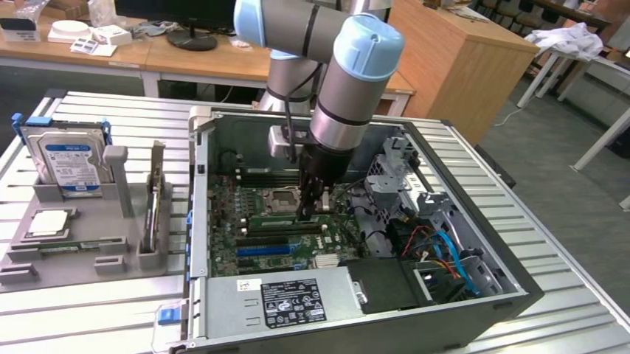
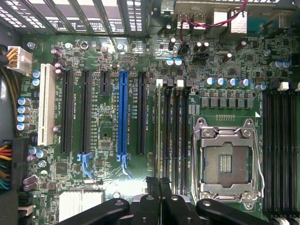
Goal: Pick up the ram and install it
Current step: 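Insert the ram into the slot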
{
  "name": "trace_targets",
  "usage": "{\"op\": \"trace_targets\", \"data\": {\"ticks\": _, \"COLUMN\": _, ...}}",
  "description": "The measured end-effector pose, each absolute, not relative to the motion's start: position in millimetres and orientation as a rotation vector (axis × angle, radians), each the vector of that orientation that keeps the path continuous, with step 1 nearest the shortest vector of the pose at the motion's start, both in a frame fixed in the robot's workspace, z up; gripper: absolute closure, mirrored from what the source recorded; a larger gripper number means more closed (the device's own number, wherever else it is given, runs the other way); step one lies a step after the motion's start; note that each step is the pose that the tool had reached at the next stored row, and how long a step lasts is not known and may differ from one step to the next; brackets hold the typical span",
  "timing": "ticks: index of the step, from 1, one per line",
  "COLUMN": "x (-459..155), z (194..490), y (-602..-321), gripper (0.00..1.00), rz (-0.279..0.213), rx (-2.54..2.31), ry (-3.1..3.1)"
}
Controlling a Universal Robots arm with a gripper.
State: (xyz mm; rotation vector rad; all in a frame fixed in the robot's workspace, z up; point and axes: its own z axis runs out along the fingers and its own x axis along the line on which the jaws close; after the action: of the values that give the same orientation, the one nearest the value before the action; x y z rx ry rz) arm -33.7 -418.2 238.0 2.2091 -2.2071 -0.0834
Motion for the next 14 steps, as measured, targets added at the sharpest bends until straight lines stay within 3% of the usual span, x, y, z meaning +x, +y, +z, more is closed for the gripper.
{"op": "trace_targets", "data": {"ticks": 14, "x": -33.7, "z": 237.9, "y": -419.0, "gripper": 0.88, "rz": -0.083, "rx": 2.2, "ry": -2.217}}
